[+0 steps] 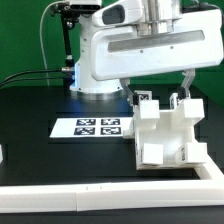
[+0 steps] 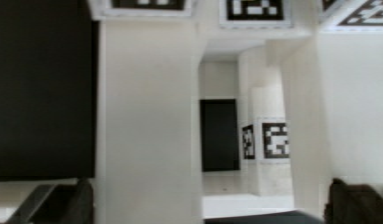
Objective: Assemble chair
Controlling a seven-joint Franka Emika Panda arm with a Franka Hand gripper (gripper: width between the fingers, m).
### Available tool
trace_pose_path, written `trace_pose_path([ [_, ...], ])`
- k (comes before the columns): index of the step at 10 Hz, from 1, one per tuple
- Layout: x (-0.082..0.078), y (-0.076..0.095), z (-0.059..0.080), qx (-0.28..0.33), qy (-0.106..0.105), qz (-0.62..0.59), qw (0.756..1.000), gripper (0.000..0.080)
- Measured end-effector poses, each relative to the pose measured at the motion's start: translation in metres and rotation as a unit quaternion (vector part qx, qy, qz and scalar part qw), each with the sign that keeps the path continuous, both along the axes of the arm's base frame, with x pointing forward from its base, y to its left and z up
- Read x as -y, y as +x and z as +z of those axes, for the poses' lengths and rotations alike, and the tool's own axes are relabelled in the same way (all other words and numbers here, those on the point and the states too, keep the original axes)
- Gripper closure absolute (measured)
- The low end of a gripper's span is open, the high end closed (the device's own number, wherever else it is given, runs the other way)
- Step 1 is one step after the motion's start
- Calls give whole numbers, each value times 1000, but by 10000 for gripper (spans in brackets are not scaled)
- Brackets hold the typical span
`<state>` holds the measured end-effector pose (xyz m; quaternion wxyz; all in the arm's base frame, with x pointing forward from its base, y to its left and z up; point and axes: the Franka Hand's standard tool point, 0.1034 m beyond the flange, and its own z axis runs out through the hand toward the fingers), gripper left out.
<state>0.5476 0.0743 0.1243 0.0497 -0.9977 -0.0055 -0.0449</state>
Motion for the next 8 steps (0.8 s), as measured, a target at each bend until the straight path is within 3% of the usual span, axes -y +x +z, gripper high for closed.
trace_pose_path([
  [4, -4, 8, -1, 2, 0, -8, 1000, 151],
  [8, -1, 23, -13, 7, -4, -12, 1000, 151],
])
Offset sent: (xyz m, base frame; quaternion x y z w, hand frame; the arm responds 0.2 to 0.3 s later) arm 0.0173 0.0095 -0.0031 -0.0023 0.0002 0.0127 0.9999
